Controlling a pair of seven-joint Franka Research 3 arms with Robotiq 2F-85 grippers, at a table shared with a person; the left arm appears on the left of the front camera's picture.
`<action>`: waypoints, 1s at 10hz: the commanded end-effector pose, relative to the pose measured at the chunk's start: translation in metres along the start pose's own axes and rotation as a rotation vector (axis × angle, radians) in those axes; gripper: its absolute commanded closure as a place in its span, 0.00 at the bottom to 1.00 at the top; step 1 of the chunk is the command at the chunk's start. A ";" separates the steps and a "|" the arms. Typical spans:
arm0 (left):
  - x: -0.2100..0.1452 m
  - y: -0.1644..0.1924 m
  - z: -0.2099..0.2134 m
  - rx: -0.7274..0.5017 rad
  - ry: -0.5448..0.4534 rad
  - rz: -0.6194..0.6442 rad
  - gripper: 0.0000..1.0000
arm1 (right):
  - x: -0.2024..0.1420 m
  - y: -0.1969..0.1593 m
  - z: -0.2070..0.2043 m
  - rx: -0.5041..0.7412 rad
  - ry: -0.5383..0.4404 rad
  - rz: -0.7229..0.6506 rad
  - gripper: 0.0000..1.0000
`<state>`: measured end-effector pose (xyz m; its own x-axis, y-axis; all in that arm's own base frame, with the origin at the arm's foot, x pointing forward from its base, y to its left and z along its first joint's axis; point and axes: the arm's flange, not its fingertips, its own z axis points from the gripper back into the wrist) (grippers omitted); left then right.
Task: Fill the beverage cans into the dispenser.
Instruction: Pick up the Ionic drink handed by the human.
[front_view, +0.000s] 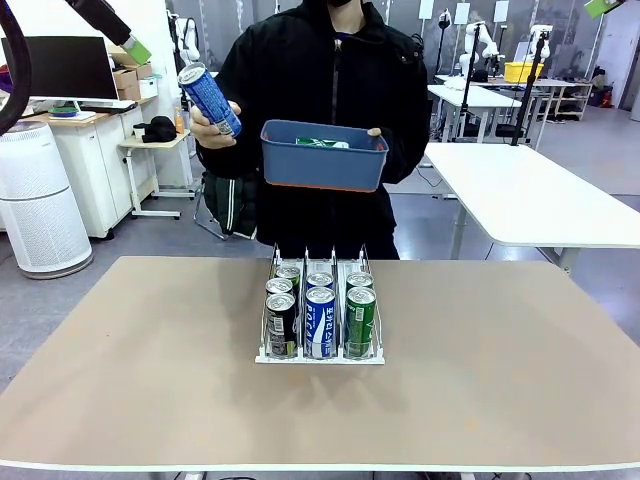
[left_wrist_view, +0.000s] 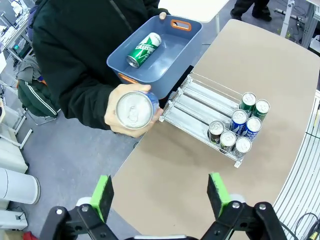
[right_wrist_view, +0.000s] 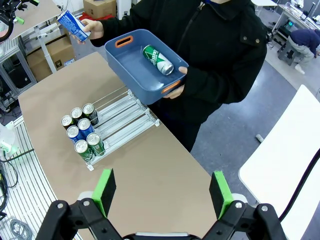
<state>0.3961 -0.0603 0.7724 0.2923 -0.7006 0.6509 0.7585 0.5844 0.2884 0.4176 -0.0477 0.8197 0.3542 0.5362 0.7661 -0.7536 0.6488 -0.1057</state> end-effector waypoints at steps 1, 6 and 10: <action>-0.002 0.001 0.000 0.003 0.005 0.003 0.00 | 0.000 0.000 -0.001 -0.003 -0.002 -0.001 0.00; -0.002 0.001 0.000 0.003 0.005 0.003 0.00 | 0.000 0.000 -0.001 -0.003 -0.002 -0.001 0.00; -0.002 0.001 0.000 0.003 0.005 0.003 0.00 | 0.000 0.000 -0.001 -0.003 -0.002 -0.001 0.00</action>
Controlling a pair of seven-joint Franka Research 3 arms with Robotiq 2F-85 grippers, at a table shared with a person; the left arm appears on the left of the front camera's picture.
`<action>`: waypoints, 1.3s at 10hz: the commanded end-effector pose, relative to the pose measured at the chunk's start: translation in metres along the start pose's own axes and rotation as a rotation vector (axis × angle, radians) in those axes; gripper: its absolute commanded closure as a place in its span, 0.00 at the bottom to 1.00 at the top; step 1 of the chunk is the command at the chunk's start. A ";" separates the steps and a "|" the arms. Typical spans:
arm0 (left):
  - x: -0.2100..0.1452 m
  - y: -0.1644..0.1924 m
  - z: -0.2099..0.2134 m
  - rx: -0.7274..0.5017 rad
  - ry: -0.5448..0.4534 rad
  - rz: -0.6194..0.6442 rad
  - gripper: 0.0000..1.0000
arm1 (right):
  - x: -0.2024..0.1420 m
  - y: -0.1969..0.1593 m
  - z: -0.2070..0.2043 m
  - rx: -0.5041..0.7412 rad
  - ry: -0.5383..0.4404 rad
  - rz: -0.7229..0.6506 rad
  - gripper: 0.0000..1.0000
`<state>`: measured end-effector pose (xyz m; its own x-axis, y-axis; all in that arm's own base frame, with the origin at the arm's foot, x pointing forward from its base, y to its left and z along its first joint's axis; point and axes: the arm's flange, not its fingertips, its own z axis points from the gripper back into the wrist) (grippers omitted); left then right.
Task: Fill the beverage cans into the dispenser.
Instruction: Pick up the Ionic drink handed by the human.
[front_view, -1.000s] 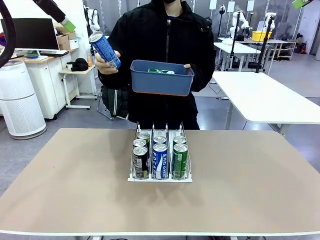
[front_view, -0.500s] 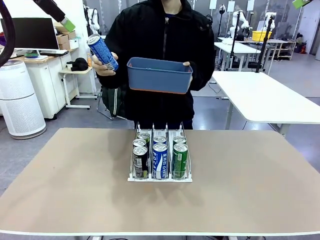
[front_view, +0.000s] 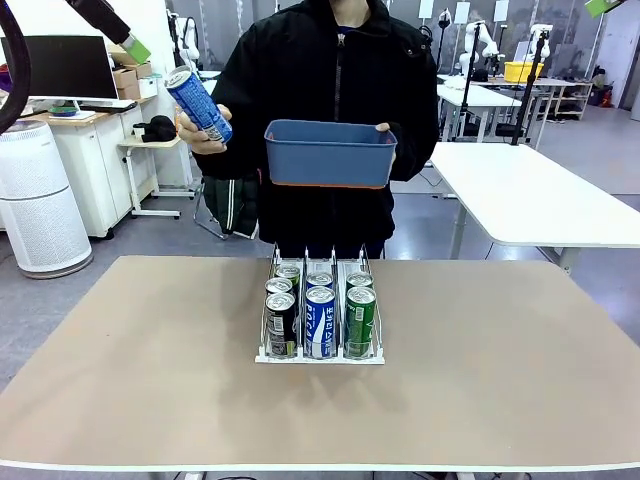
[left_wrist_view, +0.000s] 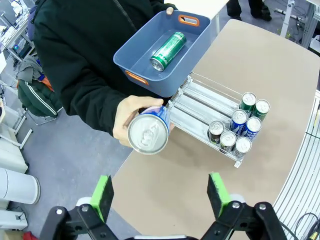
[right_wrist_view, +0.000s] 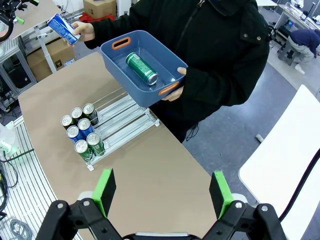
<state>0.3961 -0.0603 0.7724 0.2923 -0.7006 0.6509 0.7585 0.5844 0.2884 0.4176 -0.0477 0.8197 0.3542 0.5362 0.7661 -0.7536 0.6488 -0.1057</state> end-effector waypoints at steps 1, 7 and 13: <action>-0.002 0.001 0.000 0.003 0.005 0.003 0.00 | 0.000 0.000 -0.001 -0.003 -0.002 -0.001 0.00; 0.015 0.013 -0.029 -0.023 0.019 0.098 0.00 | 0.000 0.000 -0.001 -0.003 -0.002 -0.001 0.00; 0.019 0.029 -0.082 -0.124 0.075 0.069 0.00 | 0.000 0.000 -0.001 -0.003 -0.002 -0.001 0.00</action>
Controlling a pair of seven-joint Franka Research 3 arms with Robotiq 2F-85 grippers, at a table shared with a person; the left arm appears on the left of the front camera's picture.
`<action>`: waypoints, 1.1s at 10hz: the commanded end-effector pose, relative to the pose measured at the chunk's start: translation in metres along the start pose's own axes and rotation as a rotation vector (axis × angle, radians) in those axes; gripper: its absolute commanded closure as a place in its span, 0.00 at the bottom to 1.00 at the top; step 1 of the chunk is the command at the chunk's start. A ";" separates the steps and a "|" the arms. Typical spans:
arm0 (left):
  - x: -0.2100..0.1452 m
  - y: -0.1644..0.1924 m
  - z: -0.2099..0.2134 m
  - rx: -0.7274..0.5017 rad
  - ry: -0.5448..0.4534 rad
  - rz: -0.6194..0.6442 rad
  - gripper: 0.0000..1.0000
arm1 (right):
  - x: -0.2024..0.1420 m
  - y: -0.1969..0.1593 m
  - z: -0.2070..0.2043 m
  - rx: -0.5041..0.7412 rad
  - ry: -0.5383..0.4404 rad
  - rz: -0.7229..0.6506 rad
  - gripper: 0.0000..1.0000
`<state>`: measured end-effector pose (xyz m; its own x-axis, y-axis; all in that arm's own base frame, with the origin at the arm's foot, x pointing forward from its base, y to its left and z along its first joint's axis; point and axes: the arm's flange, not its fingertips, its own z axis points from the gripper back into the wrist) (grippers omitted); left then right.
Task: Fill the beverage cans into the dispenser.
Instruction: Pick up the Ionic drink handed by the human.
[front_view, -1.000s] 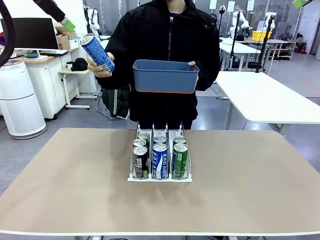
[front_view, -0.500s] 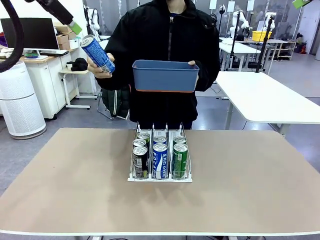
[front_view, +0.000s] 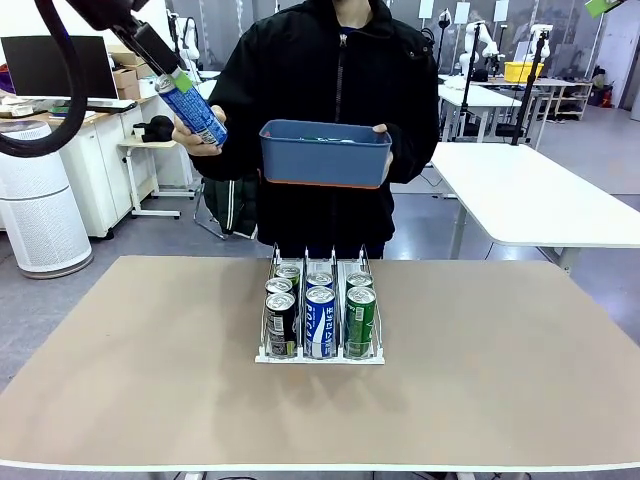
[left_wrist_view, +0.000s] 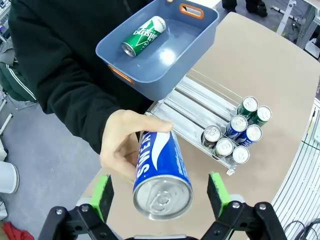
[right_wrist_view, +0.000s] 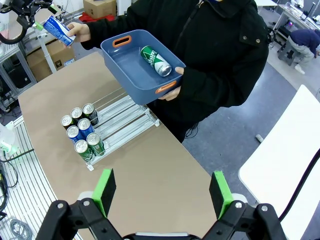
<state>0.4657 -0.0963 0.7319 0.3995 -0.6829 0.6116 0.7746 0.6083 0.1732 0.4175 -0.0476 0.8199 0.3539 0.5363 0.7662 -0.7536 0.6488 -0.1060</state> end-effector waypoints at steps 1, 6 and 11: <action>0.001 0.007 -0.003 -0.058 -0.001 -0.013 0.00 | -0.001 0.000 -0.001 -0.003 -0.002 -0.001 0.00; -0.001 0.004 -0.020 -0.073 0.032 0.012 0.00 | -0.001 0.000 -0.001 -0.003 -0.002 -0.001 0.00; -0.002 0.003 -0.023 -0.049 0.039 0.011 0.00 | -0.001 0.000 -0.001 -0.003 -0.002 -0.001 0.00</action>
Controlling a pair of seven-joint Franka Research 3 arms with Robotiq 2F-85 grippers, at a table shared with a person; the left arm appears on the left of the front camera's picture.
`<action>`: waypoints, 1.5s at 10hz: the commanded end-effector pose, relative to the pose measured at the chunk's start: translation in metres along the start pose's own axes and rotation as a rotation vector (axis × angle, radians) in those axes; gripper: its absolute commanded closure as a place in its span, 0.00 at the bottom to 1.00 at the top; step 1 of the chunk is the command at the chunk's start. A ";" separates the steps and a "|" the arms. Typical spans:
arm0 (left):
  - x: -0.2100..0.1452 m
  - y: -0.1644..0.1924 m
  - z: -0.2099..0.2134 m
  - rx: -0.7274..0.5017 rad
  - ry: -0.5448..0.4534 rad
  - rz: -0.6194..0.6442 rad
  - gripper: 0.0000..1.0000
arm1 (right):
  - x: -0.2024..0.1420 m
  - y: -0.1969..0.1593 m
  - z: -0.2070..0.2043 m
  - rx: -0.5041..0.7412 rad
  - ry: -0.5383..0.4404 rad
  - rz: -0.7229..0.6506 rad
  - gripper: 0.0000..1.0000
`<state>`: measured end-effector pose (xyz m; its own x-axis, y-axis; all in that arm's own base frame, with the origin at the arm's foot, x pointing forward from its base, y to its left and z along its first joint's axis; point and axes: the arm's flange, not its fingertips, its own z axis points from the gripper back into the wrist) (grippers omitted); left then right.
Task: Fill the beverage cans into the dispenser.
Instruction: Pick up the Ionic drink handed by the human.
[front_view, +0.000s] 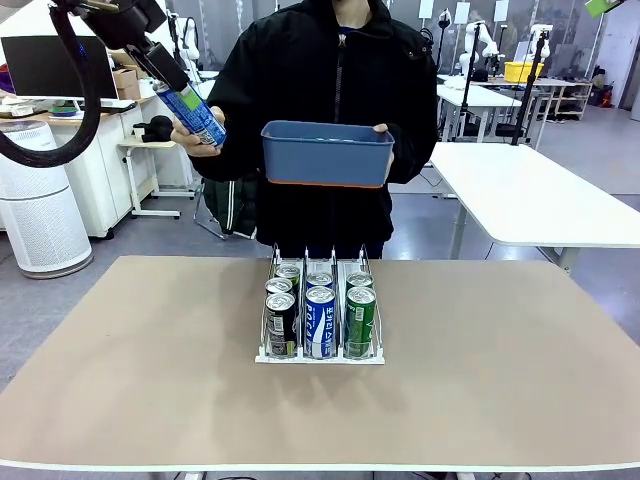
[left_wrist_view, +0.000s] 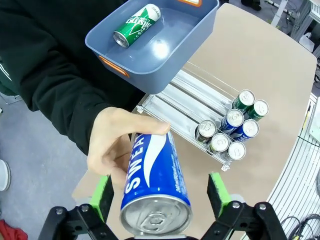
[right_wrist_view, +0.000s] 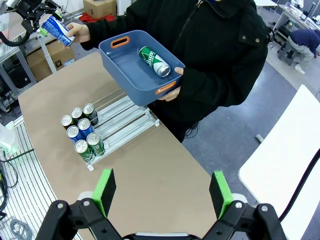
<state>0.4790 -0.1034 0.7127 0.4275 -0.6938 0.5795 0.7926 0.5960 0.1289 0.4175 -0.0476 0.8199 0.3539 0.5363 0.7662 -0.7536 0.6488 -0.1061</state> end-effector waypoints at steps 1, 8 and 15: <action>-0.001 0.001 0.001 -0.001 -0.003 0.001 0.00 | -0.001 0.000 -0.001 -0.003 -0.002 -0.001 0.00; 0.000 -0.001 0.002 0.021 -0.004 0.007 0.45 | -0.001 0.000 -0.001 -0.003 -0.002 -0.001 0.00; 0.001 -0.002 0.003 0.066 0.021 0.004 1.00 | -0.001 0.000 -0.001 -0.003 -0.002 -0.001 0.00</action>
<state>0.4791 -0.1042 0.7155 0.4230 -0.7014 0.5737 0.7817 0.6026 0.1603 0.4175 -0.0476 0.8199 0.3539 0.5363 0.7662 -0.7536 0.6488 -0.1061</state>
